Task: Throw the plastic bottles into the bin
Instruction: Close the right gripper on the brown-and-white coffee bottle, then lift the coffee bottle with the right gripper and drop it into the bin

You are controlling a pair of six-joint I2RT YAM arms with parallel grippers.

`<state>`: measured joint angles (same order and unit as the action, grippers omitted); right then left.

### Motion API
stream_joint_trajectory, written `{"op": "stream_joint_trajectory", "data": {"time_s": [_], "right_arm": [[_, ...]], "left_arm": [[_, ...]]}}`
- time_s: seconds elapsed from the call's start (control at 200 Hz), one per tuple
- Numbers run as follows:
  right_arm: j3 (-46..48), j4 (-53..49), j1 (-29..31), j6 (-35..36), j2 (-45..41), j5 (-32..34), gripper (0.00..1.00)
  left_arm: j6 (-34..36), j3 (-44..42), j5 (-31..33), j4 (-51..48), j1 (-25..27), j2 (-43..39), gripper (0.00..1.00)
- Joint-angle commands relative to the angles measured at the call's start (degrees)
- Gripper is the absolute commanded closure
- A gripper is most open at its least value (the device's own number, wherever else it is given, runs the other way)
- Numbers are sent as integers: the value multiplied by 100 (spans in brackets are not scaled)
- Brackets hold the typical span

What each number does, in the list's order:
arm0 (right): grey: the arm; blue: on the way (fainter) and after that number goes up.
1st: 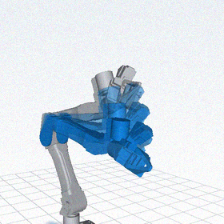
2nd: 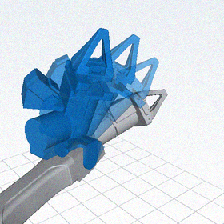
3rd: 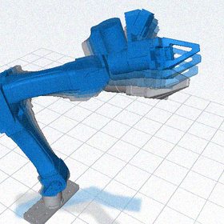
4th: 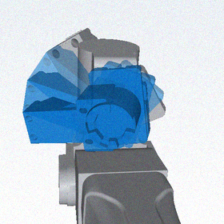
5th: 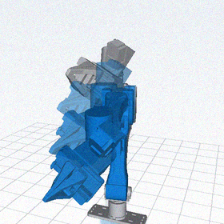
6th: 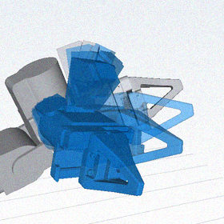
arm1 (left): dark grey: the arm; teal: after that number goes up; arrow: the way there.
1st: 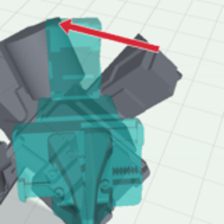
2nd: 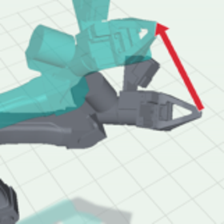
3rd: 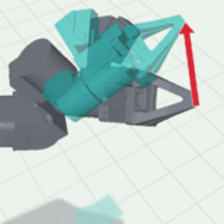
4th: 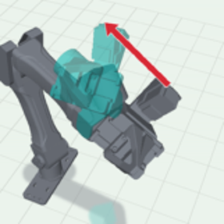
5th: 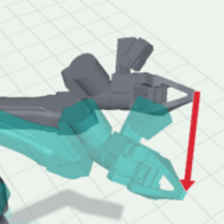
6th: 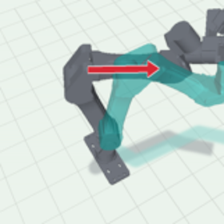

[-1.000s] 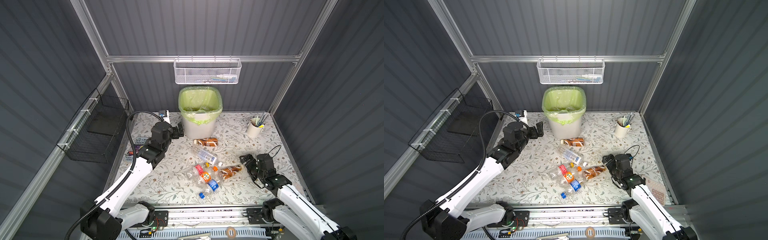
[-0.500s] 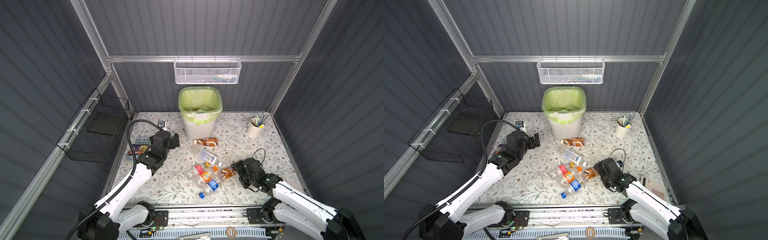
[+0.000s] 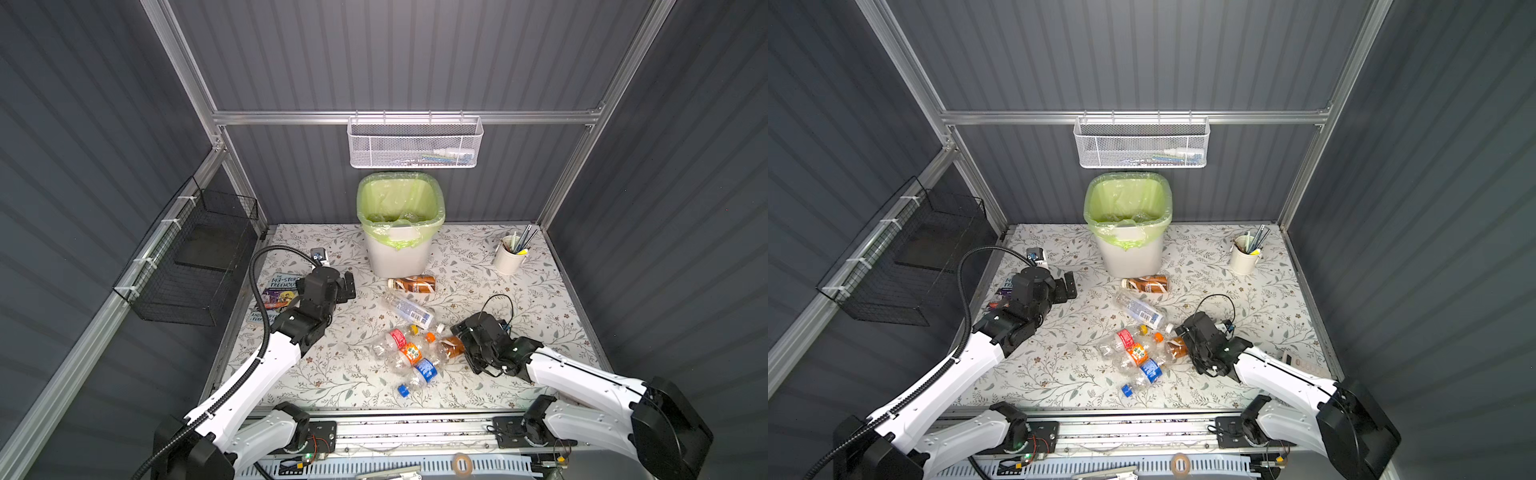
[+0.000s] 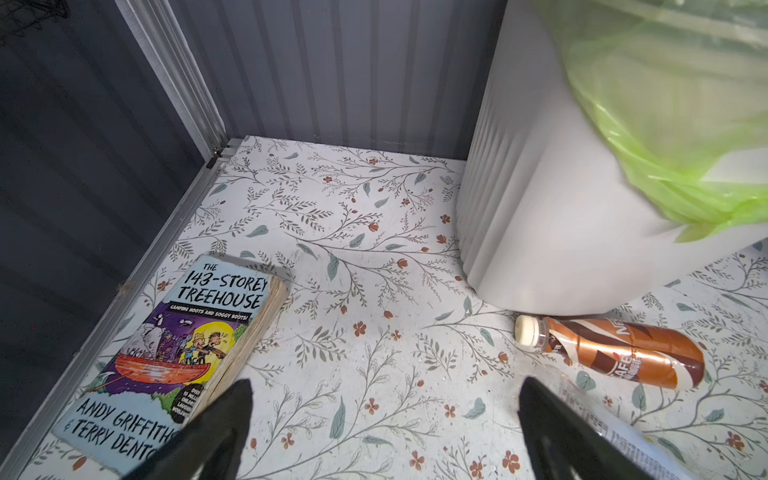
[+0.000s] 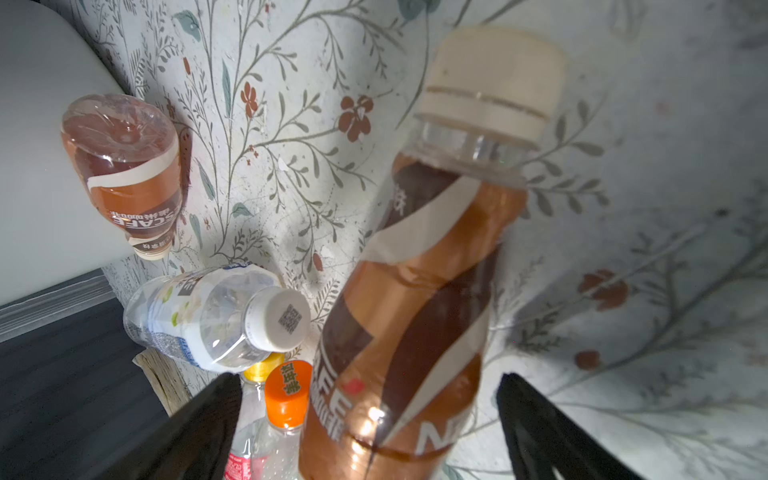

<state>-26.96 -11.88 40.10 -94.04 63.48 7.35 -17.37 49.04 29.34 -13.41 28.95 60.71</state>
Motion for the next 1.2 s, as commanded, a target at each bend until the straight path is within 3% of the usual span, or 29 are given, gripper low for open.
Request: {"op": "stream_joint_trajectory", "data": {"time_s": [0.0, 0.405, 0.75, 0.88, 1.025, 1.196], "right_arm": [[-25, 37, 45, -318, 19, 192, 6], [-52, 257, 104, -530, 647, 276, 27], [226, 448, -5, -521, 390, 854, 48], [271, 507, -102, -341, 112, 1110, 49], [169, 449, -238, 486, -534, 1526, 49], [-494, 195, -726, 2316, -1231, 1777, 48]], "left_arm": [[-120, -85, 193, -140, -2, -157, 0], [-180, -87, 270, -195, -3, -190, 0], [-274, -96, 204, -206, -8, -138, 0], [-388, -130, 161, -172, -12, -101, 0], [-409, -199, 166, -144, -12, -89, 0], [-449, -231, 88, -283, -21, -35, 0]]}}
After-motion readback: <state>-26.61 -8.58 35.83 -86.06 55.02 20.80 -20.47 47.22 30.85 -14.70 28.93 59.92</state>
